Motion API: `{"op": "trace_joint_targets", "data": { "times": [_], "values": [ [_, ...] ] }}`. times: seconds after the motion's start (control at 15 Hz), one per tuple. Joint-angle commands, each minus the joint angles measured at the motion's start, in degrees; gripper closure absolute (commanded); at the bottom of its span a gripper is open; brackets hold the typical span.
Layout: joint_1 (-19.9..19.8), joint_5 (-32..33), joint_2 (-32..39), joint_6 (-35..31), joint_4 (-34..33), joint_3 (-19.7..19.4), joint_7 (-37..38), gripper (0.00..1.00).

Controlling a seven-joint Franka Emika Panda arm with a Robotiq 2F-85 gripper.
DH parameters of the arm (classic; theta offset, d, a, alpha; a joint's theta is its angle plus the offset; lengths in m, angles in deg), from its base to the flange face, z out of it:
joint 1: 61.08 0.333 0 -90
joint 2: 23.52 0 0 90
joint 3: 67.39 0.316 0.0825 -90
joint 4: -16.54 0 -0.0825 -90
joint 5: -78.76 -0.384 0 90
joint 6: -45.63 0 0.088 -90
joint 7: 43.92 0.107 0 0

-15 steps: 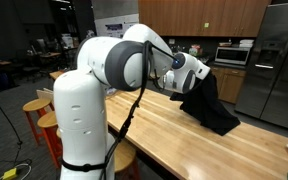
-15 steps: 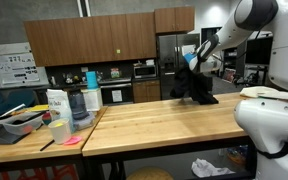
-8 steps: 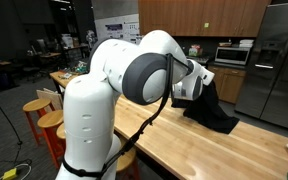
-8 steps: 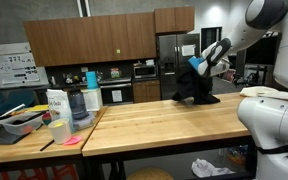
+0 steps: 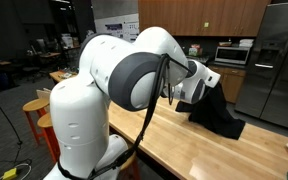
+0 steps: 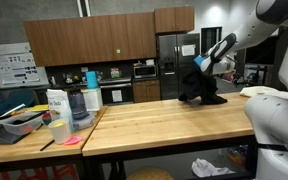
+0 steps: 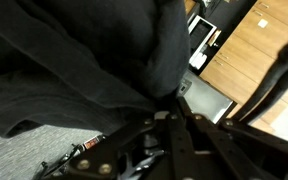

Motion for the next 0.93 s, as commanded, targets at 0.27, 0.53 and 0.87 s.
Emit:
{"op": "trace_joint_targets", "data": {
  "times": [0.27,0.53,0.87],
  "values": [
    [-17.9,-0.1,0.9,-1.1,4.4,17.3,-0.2,0.99],
    [-23.8,-1.3,0.6,-1.1,5.7,23.4,-0.3,0.99],
    [-22.8,-0.6,0.5,0.1,6.3,22.3,-0.9,0.8]
  ]
}}
